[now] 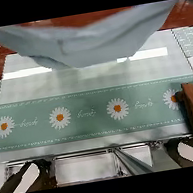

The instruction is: Fold the shirts.

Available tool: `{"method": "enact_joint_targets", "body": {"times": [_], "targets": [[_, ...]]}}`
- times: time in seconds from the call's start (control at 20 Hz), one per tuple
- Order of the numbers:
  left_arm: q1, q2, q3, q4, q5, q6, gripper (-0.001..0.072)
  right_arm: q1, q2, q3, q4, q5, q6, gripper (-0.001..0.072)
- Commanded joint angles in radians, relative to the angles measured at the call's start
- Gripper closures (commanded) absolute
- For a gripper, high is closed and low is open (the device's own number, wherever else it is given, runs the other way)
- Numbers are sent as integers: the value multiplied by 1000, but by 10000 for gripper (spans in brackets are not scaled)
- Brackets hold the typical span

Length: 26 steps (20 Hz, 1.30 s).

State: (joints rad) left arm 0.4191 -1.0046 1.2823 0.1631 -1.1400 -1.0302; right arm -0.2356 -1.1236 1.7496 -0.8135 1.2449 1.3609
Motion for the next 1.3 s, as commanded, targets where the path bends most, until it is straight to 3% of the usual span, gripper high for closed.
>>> {"method": "enact_joint_targets", "body": {"times": [0.0, 0.15, 0.3, 0.4, 0.55, 0.8, 0.9, 1.0, 1.25], "targets": [[41, 98, 296, 19, 105, -147, 689, 2, 159, 270, -174, 7, 72, 690], [152, 217, 447, 264, 96, -278, 689, 2, 334, 281, -348, 45, 123, 690], [248, 384, 485, 502, 98, -296, 689, 2, 458, 281, -442, 155, 150, 690], [242, 476, 484, 650, 80, -363, 689, 2, 507, 281, -475, 261, 167, 690], [76, 547, 484, 824, 8, -364, 688, 2, 529, 280, -529, 411, 183, 690], [-240, 557, 476, 1140, -190, -482, 688, 2, 529, 166, -514, 530, 224, 690], [-265, 520, 428, 1192, -286, -483, 688, 2, 529, 48, -475, 515, 225, 690], [-264, 472, 328, 1178, -300, -483, 688, 2, 529, -113, -399, 451, 209, 690], [-264, 256, 13, 1044, -122, -483, 688, 2, 410, -507, -296, 146, 114, 690]]}}
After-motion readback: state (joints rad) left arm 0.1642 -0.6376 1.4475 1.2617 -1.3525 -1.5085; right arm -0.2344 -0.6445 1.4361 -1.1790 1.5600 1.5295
